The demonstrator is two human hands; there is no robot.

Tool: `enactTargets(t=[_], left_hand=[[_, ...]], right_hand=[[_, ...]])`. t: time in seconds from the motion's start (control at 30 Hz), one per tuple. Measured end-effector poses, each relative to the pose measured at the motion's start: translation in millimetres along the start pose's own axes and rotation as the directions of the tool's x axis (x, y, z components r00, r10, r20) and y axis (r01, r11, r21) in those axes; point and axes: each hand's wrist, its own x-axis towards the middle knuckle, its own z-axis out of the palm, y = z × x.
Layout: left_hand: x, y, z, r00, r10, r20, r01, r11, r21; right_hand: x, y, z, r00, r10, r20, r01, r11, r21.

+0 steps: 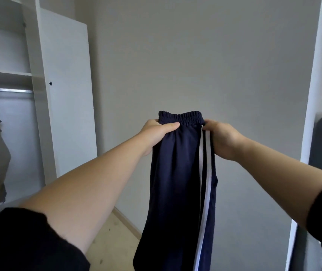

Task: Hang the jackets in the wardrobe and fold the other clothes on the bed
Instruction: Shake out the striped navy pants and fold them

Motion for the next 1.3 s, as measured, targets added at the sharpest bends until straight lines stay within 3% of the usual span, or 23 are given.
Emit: enactTargets(t=[0.07,0.1,0.17,0.23,0.33,0.4,0.47,0.57,0.7,1.1,1.23,1.3], left_hand=[[18.1,15.5,3.5,0.999,0.040,-0.025,-0.039,0.999,0.004],[26.2,24.8,5.2,0.998,0.061,-0.023,-0.061,0.998,0.003],[41.9,46.0,7.0,0.992,0.122,-0.028,-0.123,0.992,-0.018],[58.0,68.3,6.3,0.978,0.203,-0.043,-0.206,0.976,-0.069],[79.1,93.8,8.5,0.968,0.237,0.087,-0.228,0.968,-0.101],[84.4,98.9,12.3,0.973,0.165,0.159,-0.165,0.986,-0.011],[87.9,104.0,15.0,0.982,0.158,0.105,-0.160,0.987,0.016],[93.7,130.1,27.1,0.972,0.233,-0.013,-0.233,0.972,0.024],[94.0,192.6,65.2,0.928,0.367,-0.058,-0.366,0.930,0.027],[-4.6,360.3,162.5,0.755,0.650,0.090,-0.637,0.759,-0.138],[-40.2,396.6,174.9,0.727,0.675,0.123,-0.657,0.737,-0.161],[-55.4,407.5,182.2,0.735,0.656,0.170,-0.633,0.754,-0.176]], right_hand=[[8.0,-15.4,-8.7,0.984,0.032,0.172,-0.035,0.999,0.011],[12.9,-23.4,-12.5,0.981,0.028,0.190,-0.024,0.999,-0.023],[25.1,-39.7,-15.7,0.997,-0.062,0.035,0.065,0.995,-0.081],[40.3,-59.1,-18.6,0.944,-0.261,-0.201,0.236,0.961,-0.142],[57.5,-94.0,-23.7,0.849,-0.447,-0.282,0.421,0.894,-0.152],[59.5,-108.8,-32.0,0.859,-0.441,-0.259,0.407,0.896,-0.176],[59.2,-118.4,-47.1,0.851,-0.449,-0.271,0.381,0.885,-0.269],[54.7,-144.3,-67.1,0.794,-0.513,-0.326,0.409,0.848,-0.338],[35.8,-210.4,-89.8,0.694,-0.606,-0.389,0.464,0.790,-0.402],[-133.4,-377.7,-137.7,0.349,-0.788,-0.507,0.433,0.616,-0.658],[-188.2,-411.3,-138.0,0.280,-0.830,-0.482,0.451,0.557,-0.697],[-210.3,-425.2,-136.0,0.311,-0.816,-0.487,0.465,0.578,-0.671]])
